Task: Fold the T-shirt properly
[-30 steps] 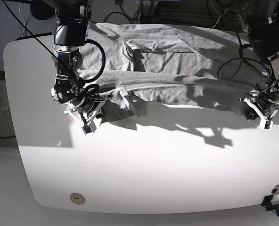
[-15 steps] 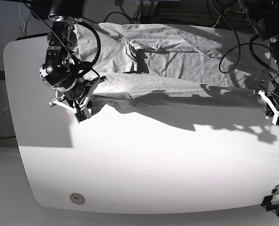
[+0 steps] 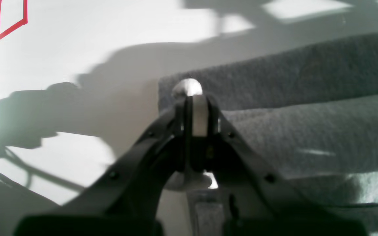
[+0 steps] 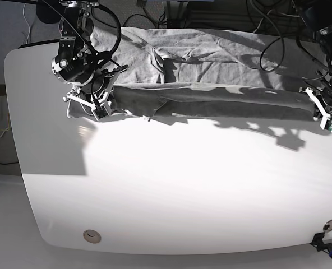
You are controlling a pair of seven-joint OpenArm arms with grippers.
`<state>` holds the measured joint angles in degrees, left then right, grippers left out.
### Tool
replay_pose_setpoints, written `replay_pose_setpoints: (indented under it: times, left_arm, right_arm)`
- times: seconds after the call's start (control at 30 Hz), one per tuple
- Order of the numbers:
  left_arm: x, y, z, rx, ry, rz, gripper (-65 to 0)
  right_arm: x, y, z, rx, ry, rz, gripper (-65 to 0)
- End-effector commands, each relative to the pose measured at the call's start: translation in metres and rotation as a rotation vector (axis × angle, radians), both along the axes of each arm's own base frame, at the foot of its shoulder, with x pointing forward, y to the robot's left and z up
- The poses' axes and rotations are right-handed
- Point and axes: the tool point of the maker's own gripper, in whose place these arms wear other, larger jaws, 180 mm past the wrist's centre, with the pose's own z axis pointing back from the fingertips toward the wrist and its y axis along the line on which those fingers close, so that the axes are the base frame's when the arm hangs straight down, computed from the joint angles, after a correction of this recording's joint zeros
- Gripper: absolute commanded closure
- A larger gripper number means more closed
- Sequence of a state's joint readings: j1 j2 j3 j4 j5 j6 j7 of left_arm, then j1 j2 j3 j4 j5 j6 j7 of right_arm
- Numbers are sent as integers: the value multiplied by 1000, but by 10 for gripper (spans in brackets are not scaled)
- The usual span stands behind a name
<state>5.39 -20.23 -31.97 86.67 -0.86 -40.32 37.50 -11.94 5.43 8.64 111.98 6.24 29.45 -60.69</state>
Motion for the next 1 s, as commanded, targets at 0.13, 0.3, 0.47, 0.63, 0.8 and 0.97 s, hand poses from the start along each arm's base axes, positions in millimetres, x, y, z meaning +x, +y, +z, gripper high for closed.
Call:
replay_pose_setpoints:
  times: [0.13,0.3,0.47,0.63,0.8,0.97]
  left_arm:
    - [-3,-10,-17,4,59,-66,-23]
    - [-10,-7,-31,-17,101,-51,-314]
    - [3,10,-13,18,47,-6,-317]
    - [29,13,41,75,-104,-14,-315]
    - [42,-37,60,33,-197,-99,-315]
    - [18,-93,24,-39,-120,-193,-242]
  right_arm:
    - [4,-3,6,-7,-26,-5,-69]
    - [3,-13,6,-38,-24,0,-356]
    - [5,-20,17,-45,-56,-13,-372]
    - [16,-22,28,-53,-96,2,-371]
    - [31,-6,41,-6,-174,46,-371]
    - [17,9,21,44,-119,62,-262]
